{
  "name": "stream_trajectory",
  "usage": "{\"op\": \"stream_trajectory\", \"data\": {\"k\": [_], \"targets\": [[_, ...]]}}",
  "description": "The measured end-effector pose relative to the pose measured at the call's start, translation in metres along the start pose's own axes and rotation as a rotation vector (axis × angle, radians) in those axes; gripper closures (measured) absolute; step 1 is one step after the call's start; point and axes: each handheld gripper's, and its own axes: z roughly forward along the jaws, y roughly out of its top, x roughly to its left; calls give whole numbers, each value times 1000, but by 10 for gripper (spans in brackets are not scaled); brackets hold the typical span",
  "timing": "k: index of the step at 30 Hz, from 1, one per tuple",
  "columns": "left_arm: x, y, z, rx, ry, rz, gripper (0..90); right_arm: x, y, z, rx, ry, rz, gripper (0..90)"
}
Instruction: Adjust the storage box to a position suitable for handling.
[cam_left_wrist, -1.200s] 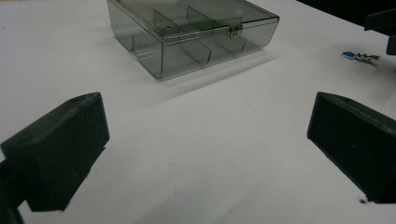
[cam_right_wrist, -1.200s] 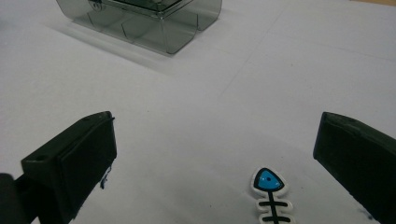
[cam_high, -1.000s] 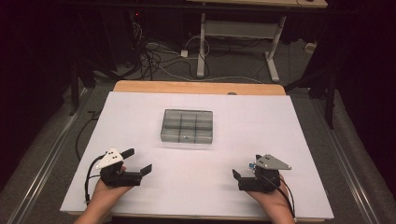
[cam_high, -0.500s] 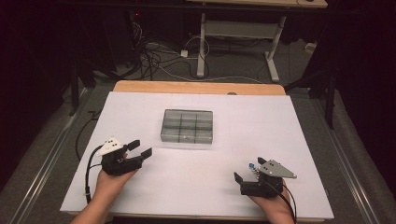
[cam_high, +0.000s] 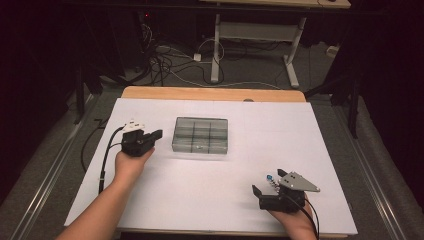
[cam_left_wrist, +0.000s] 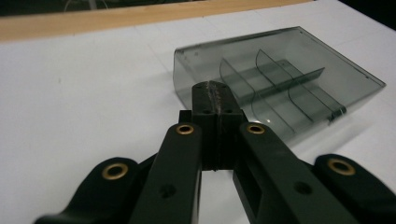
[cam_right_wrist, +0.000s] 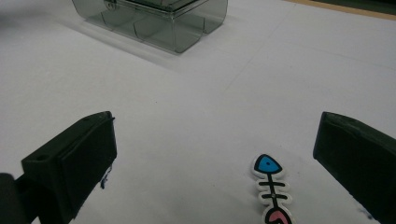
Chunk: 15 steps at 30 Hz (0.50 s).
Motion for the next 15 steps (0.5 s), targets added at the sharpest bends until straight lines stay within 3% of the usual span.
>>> {"op": "stream_trajectory", "data": {"k": [1, 2, 5, 10, 15], "targets": [[0, 0, 0, 0, 0, 0, 875, 1, 0, 0, 2, 1, 3, 1], [1, 12, 9, 1, -3, -1, 875, 1, 0, 0, 2, 2, -1, 1], [8, 25, 26, 11, 5, -23, 876, 3, 0, 1, 3, 3, -3, 1], [18, 36, 47, 17, 10, -6, 876, 4, 1, -1, -2, 4, -10, 1], [29, 44, 78, 76, 46, -9, 876, 5, 1, -1, -9, 13, -9, 3]]}}
